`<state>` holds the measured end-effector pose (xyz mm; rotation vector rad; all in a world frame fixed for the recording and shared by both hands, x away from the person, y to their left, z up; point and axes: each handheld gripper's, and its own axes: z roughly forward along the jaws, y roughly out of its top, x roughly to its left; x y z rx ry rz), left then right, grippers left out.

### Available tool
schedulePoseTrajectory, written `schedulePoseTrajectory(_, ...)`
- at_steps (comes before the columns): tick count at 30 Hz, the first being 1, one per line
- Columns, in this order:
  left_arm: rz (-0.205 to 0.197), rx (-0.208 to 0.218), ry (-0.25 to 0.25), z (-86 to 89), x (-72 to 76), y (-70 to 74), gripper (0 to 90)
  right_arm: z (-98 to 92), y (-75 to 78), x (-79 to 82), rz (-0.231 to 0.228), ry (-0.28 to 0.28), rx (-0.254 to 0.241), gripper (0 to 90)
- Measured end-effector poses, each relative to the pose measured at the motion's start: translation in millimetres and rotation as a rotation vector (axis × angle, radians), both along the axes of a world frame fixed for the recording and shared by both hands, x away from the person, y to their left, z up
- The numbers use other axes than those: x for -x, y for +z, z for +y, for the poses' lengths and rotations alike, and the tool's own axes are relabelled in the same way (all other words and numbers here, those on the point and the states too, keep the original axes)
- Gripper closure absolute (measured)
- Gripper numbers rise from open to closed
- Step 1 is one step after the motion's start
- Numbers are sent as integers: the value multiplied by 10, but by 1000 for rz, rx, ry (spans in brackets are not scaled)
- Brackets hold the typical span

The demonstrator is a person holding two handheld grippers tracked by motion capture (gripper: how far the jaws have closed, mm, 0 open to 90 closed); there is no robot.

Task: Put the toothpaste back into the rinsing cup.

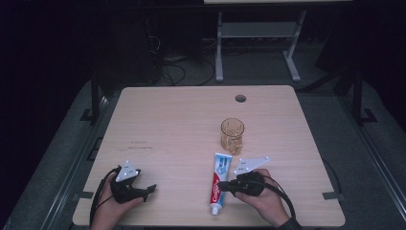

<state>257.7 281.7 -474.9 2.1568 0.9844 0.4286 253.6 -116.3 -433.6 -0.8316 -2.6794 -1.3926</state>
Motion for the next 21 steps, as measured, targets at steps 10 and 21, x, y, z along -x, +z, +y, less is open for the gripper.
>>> schedulePoseTrajectory(10, 0, -1, -1, 1, -1, 0, 134, 263, -24, -41, 4, 52, 13, 900)
schedulePoseTrajectory(21, 0, -1, -2, 1, -2, 0, 134, 448, -104, -75, 20, 83, 46, 900)
